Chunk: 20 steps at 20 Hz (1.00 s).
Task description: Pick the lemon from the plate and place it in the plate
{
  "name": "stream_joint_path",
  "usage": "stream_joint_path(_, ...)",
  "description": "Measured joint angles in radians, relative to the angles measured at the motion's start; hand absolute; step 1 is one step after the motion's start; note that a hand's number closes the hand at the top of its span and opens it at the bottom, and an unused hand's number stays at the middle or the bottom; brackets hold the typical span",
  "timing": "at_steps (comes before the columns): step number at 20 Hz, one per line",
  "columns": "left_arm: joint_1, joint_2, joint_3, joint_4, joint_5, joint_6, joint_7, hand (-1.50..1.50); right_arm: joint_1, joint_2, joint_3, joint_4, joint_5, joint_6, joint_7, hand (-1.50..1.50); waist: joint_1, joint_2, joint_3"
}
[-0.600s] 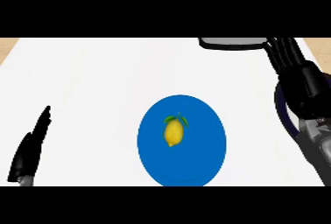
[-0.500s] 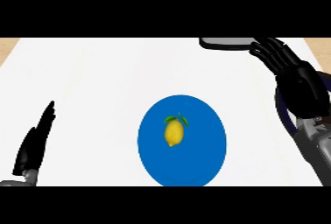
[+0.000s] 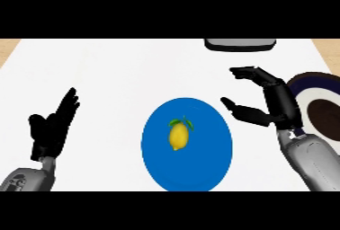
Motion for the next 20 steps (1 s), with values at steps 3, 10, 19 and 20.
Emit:
stream_joint_path(3, -0.046, -0.009, 0.02, 0.017, 0.022, -0.027, 0.025, 0.0, 0.069, 0.07, 0.044, 0.037, 0.048, -0.022, -0.095, -1.5, 0.001, 0.001, 0.003)
stream_joint_path(10, -0.038, -0.024, 0.037, 0.021, 0.022, -0.056, 0.027, 0.0, 0.119, 0.038, 0.164, 0.012, 0.225, 0.007, -0.042, -1.5, 0.002, -0.001, 0.004)
stream_joint_path(19, -0.05, -0.045, 0.063, 0.0, -0.005, -0.068, 0.061, 0.0, 0.084, -0.006, 0.199, -0.168, 0.366, 0.142, 0.276, -1.5, 0.003, -0.002, 0.004)
stream_joint_path(20, -0.053, -0.052, 0.062, 0.001, -0.012, -0.064, 0.062, 0.0, 0.076, 0.003, 0.21, -0.18, 0.381, 0.157, 0.316, -1.5, 0.003, -0.002, 0.004)
